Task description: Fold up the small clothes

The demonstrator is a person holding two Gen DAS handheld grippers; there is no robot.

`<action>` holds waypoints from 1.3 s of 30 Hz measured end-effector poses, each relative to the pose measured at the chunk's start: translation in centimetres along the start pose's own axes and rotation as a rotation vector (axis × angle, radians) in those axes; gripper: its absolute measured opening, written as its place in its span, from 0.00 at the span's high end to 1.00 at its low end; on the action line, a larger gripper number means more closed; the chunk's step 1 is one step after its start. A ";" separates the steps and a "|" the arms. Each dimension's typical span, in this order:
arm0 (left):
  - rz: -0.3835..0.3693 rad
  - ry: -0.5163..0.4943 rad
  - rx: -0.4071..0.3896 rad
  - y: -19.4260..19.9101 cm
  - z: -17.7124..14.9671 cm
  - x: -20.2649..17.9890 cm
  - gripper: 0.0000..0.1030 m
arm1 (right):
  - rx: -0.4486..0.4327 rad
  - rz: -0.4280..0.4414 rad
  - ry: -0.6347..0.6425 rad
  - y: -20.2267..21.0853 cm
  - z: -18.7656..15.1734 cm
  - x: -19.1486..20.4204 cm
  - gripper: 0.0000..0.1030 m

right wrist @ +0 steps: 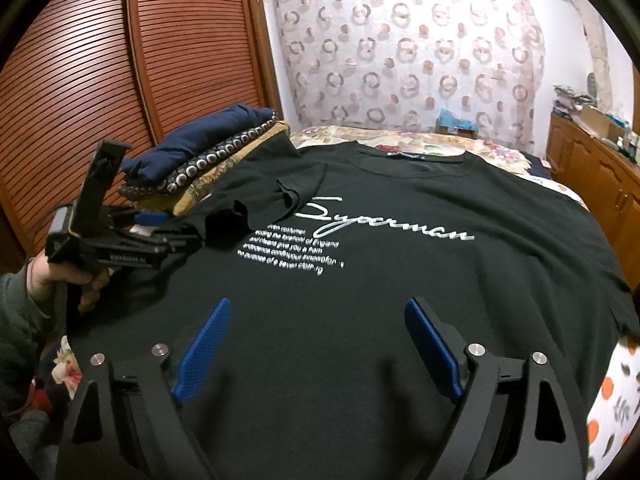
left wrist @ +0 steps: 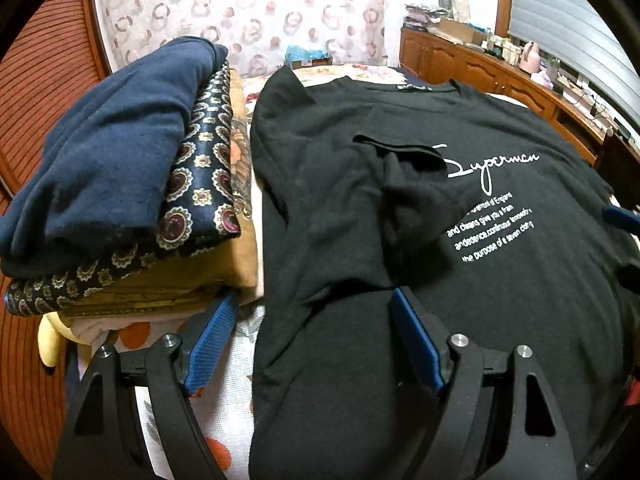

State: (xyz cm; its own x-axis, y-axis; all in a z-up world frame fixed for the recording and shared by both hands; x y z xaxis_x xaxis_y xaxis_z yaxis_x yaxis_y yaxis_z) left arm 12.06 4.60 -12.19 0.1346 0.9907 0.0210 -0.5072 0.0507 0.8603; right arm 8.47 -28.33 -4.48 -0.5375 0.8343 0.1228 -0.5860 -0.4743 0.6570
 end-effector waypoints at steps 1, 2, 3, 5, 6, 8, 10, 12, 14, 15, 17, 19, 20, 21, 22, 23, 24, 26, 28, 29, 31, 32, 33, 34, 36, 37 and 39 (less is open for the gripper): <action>-0.014 0.011 0.005 -0.1 0.1 0.1 0.20 | -0.003 0.011 0.004 0.0 0.5 -0.2 0.18; -0.023 0.020 0.008 -0.2 0.1 0.3 0.17 | -0.006 0.020 0.010 0.0 1.2 -0.3 0.20; -0.029 0.021 0.012 -0.3 0.1 0.3 0.14 | -0.010 0.023 0.019 -0.1 1.9 -0.4 0.21; -0.028 0.016 0.014 -0.3 0.0 0.1 0.12 | -0.021 0.024 0.047 -0.3 3.6 -0.7 0.24; -0.030 0.015 0.016 -0.3 0.0 0.0 0.09 | -0.022 0.025 0.058 -0.6 4.3 -0.8 0.24; -0.037 0.009 0.024 -0.5 0.1 0.0 0.06 | -0.022 0.030 0.069 -1.5 6.0 -1.1 0.26; -0.036 0.009 0.024 -0.5 0.1 0.0 0.06 | -0.015 0.041 0.071 -2.9 7.7 -1.3 0.28; -0.038 0.009 0.024 -0.4 0.1 0.1 0.06 | -0.004 0.039 0.049 -4.9 9.0 -1.6 0.31; -0.039 0.010 0.025 -0.5 0.1 0.2 0.06 | 0.022 0.050 0.014 -7.2 10.3 -2.0 0.36; -0.038 0.010 0.024 -0.5 0.1 0.2 0.06 | 0.035 0.047 0.008 -8.5 10.8 -1.8 0.36; -0.037 0.013 0.024 -0.4 0.1 0.2 0.05 | 0.058 0.054 0.011 -11.0 12.0 -1.5 0.36; -0.025 0.026 0.035 -0.6 0.1 0.3 0.00 | 0.075 0.070 0.018 -12.9 12.6 -1.0 0.36; -0.020 0.034 0.035 -0.5 0.1 0.3 0.00 | 0.080 0.083 0.022 -13.7 12.9 -0.8 0.36; -0.018 0.035 0.035 -0.5 0.1 0.2 0.00 | 0.095 0.094 0.023 -14.3 13.2 -0.9 0.36; -0.020 0.037 0.034 -0.4 0.1 0.2 0.00 | 0.116 0.108 0.020 -15.1 13.7 -1.1 0.36; -0.020 0.039 0.034 -0.4 0.1 0.2 0.00 | 0.140 0.120 0.022 -15.8 13.8 -1.0 0.36; -0.020 0.039 0.033 -0.4 0.1 0.2 0.00 | 0.161 0.113 0.035 -16.6 14.0 -0.9 0.36; -0.019 0.038 0.033 -0.3 0.1 0.2 0.00 | 0.200 0.088 0.088 -17.9 14.2 -0.3 0.36; -0.019 0.037 0.034 -0.4 0.0 0.2 0.00 | 0.247 0.057 0.138 -19.3 14.2 0.4 0.36; -0.019 0.037 0.033 -0.4 0.1 0.2 0.00 | 0.252 0.035 0.164 -19.7 14.3 0.7 0.36; -0.021 0.035 0.033 -0.6 0.2 0.4 0.00 | 0.267 0.010 0.189 -20.2 14.5 1.1 0.40; -0.021 0.035 0.032 -0.6 0.3 0.4 0.00 | 0.268 -0.001 0.193 -20.3 14.5 1.2 0.51; -0.021 0.036 0.032 -0.6 0.3 0.4 0.00 | 0.268 -0.008 0.197 -20.3 14.6 1.2 0.59; -0.021 0.037 0.032 -0.7 0.3 0.5 0.00 | 0.263 -0.011 0.201 -20.2 14.6 1.2 0.65; -0.021 0.038 0.031 -0.7 0.3 0.5 0.00 | 0.229 -0.135 0.203 -19.8 14.6 0.7 0.94; -0.021 0.038 0.031 -0.7 0.2 0.5 0.00 | 0.211 -0.169 0.179 -19.2 14.8 0.0 0.94; -0.021 0.038 0.031 -0.7 0.2 0.5 0.00 | 0.168 -0.163 0.125 -17.9 14.8 -1.5 0.94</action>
State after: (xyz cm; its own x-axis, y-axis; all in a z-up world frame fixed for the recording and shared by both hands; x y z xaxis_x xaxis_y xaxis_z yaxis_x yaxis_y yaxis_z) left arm 12.70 5.04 -12.67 0.1124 0.9935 -0.0159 -0.4778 0.0681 0.8758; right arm 28.77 -16.94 -5.39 -0.5213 0.8495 -0.0810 -0.5676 -0.2743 0.7763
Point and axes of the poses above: each gripper's, at about its wrist camera, not at the fingertips, and y roughly against the way its jaws point, x to its left, z to its top, the point moved 1 cm from there along -y, roughly the way its jaws point, and after that the axes turned 8 degrees about x, right-handed, at the moved point
